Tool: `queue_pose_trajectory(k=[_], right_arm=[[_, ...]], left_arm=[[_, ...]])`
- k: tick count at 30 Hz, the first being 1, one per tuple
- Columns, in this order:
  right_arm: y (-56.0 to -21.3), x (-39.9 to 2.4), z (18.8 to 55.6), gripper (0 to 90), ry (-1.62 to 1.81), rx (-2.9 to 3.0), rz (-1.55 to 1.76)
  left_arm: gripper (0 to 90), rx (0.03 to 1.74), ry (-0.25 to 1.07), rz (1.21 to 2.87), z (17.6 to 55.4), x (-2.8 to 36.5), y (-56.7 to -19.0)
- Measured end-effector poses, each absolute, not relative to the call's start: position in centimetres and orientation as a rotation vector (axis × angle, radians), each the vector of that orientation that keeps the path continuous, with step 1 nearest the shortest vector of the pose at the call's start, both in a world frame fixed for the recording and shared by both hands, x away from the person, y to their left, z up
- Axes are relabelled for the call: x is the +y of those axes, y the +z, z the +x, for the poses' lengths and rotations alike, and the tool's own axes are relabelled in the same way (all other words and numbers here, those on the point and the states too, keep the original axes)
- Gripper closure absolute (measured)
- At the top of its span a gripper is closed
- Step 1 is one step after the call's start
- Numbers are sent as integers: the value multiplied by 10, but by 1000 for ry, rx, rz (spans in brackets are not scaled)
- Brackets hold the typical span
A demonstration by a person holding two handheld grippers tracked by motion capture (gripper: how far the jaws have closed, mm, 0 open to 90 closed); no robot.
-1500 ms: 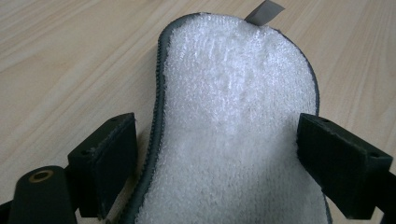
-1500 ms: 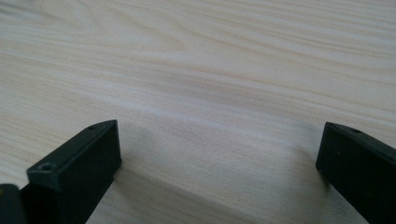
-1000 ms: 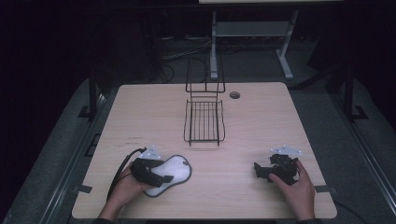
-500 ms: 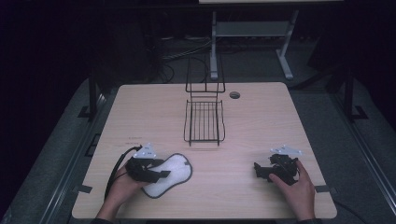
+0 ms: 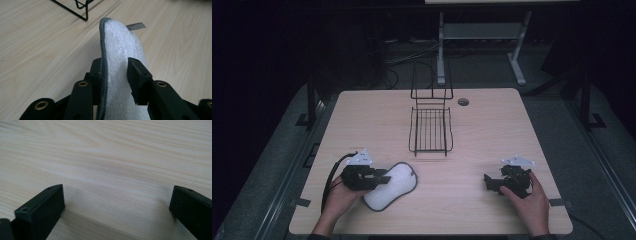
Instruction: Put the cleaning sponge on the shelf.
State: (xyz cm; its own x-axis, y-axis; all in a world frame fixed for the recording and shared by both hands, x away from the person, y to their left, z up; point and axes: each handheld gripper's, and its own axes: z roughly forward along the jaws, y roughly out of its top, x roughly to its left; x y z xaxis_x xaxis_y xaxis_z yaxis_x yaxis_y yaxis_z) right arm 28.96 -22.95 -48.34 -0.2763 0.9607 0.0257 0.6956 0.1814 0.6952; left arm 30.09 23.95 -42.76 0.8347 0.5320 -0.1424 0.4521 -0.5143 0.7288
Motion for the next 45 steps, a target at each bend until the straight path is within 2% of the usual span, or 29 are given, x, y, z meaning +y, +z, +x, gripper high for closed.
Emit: queue_pose_trajectory(k=[18, 45], right_arm=[[-483, -229, 290, 0, 850, 2044, 1556], [-483, -230, 290, 0, 849, 2046, 1553]], left_arm=[[829, 686, 51, 2116, 298, 239, -406], [841, 658, 57, 2074, 310, 229, -380]])
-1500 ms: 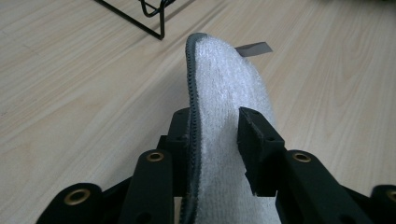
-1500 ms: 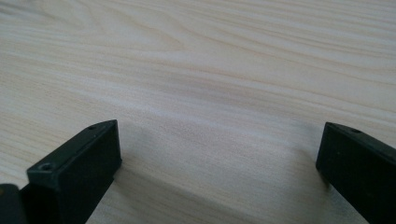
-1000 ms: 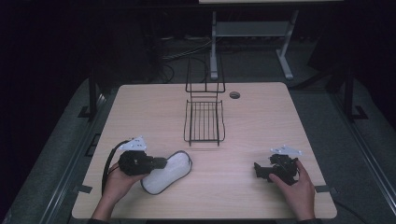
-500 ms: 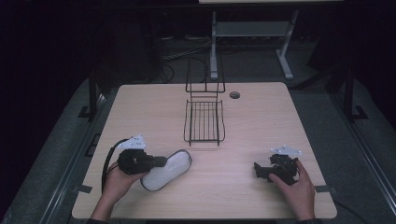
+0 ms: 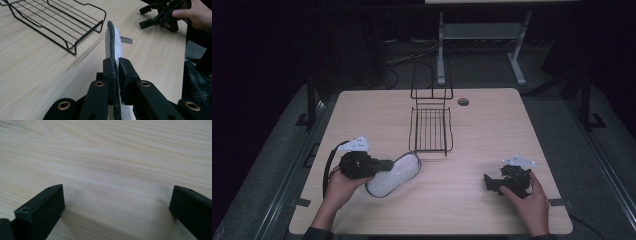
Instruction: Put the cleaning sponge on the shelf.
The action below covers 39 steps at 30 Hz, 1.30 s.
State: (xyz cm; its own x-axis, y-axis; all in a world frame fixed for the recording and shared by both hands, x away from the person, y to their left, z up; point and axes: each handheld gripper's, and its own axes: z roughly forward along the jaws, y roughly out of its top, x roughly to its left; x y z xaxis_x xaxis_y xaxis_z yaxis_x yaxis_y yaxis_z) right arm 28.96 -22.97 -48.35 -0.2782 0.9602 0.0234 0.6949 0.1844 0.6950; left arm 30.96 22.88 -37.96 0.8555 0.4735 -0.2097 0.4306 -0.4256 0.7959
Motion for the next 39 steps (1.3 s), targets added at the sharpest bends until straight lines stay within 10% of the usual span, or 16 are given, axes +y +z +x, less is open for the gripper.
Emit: queue_pose_trajectory(k=[39], right_arm=[[-483, -230, 289, 0, 848, 2047, 1552]], left_arm=[[841, 651, 90, 1998, 362, 209, -352]])
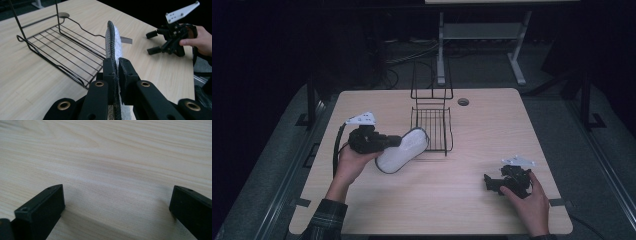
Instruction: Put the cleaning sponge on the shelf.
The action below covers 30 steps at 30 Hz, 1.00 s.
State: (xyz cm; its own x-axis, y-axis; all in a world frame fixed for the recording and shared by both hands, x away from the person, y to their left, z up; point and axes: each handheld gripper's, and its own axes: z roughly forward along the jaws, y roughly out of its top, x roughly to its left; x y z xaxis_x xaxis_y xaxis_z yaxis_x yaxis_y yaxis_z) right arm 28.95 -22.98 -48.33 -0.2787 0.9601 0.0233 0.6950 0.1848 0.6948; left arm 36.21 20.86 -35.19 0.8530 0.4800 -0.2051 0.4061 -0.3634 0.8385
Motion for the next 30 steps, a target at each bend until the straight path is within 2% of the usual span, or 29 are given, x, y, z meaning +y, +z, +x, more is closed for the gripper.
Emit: queue_pose_trajectory(k=[30], right_arm=[[-483, -230, 290, 0, 849, 2046, 1553]], left_arm=[[841, 686, 128, 1986, 426, 177, -344]])
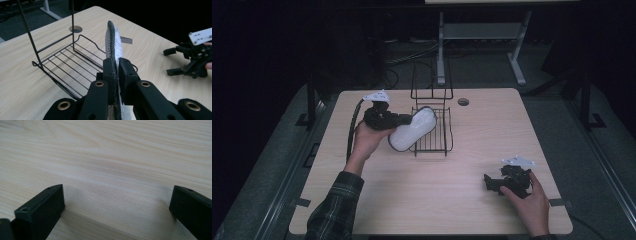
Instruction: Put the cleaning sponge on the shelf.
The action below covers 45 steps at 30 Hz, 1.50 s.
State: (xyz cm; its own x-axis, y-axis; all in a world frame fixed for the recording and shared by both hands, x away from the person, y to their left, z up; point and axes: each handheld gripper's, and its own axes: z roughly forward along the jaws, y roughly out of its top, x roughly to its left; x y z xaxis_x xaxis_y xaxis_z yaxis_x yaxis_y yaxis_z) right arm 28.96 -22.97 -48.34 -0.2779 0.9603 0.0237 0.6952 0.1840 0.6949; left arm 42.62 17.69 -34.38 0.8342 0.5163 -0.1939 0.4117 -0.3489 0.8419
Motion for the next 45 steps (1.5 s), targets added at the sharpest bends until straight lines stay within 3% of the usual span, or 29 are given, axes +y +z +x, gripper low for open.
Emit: queue_pose_trajectory(k=[45], right_arm=[[-483, -230, 290, 0, 849, 2046, 1553]], left_arm=[[826, 812, 44, 1935, 494, 140, -394]])
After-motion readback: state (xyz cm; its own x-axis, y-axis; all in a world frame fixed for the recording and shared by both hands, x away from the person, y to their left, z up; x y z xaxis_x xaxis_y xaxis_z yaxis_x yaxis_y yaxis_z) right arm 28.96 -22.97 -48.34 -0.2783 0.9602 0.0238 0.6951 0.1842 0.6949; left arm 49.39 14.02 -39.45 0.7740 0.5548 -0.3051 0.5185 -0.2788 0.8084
